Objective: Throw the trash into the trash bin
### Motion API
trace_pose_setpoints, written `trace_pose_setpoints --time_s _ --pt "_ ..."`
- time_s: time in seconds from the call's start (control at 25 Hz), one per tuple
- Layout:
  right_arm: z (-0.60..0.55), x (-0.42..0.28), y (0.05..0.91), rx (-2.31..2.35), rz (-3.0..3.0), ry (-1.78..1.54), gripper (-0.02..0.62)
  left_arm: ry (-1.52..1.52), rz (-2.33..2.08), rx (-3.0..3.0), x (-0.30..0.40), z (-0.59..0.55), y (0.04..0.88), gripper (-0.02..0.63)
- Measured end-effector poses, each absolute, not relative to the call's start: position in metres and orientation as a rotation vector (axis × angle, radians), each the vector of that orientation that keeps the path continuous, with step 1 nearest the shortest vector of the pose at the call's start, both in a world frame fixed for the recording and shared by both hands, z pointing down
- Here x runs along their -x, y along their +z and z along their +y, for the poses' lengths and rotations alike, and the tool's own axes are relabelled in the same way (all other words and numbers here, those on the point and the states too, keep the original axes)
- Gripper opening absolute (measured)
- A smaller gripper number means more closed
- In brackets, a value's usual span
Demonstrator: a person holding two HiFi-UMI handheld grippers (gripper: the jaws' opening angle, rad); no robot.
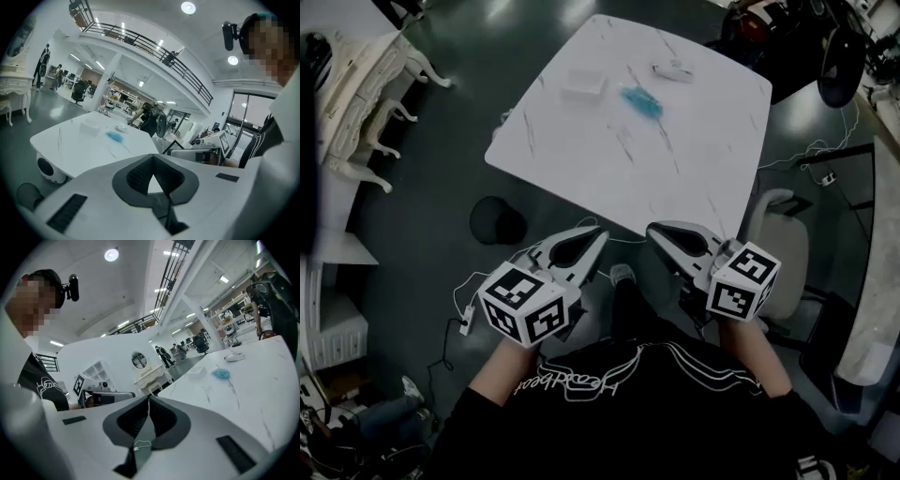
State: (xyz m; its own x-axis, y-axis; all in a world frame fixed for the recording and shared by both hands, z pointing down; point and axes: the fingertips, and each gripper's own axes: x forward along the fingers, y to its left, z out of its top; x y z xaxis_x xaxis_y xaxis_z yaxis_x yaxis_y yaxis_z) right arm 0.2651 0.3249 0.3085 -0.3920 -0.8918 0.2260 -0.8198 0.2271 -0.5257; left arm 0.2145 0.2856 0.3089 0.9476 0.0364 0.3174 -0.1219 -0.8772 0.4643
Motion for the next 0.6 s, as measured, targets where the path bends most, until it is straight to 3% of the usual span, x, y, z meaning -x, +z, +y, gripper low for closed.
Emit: trace_pose_setpoints --time_s 0.6 --pt "0.194 -0.425 0.333 1.726 2.370 -0.871 0.032 0.509 -0.110 -2.489 -0.361 0.167 0.352 0.005"
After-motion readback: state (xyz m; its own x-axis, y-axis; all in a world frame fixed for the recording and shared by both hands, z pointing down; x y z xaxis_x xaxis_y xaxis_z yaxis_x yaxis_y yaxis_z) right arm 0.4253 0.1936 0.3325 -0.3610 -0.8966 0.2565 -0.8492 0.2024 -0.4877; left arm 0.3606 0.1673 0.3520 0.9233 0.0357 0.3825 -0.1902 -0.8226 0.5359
